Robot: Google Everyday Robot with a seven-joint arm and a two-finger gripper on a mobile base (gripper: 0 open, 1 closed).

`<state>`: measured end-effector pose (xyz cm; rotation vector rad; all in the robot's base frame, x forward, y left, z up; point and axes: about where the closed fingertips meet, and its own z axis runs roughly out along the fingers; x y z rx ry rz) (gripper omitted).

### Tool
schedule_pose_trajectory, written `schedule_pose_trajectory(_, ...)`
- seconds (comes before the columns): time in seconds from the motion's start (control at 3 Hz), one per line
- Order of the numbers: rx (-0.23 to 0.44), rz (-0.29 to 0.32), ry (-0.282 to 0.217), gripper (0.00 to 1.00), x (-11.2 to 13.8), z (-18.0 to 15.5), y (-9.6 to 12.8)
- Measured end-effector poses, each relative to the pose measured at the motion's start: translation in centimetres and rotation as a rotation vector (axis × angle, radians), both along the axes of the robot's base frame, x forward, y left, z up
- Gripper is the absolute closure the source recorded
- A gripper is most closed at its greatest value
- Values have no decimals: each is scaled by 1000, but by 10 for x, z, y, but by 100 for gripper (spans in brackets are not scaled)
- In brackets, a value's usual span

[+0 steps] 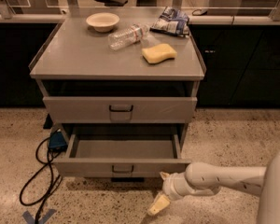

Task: Close middle drawer

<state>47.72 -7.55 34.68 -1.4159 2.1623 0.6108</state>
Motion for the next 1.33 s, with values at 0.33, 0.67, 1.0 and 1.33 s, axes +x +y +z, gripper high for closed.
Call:
schedule_pose_trajectory(0.33, -22, -24, -2, 0, 27, 3, 3)
schedule_pose_trajectory(0.67, -43, -38, -14, 0, 54, 14, 9)
schedule_pose_trajectory(1.0, -69, -49, -41, 0, 89, 40, 20)
schedule_pose_trajectory(1.33, -74, -51, -46, 0, 95, 45, 22)
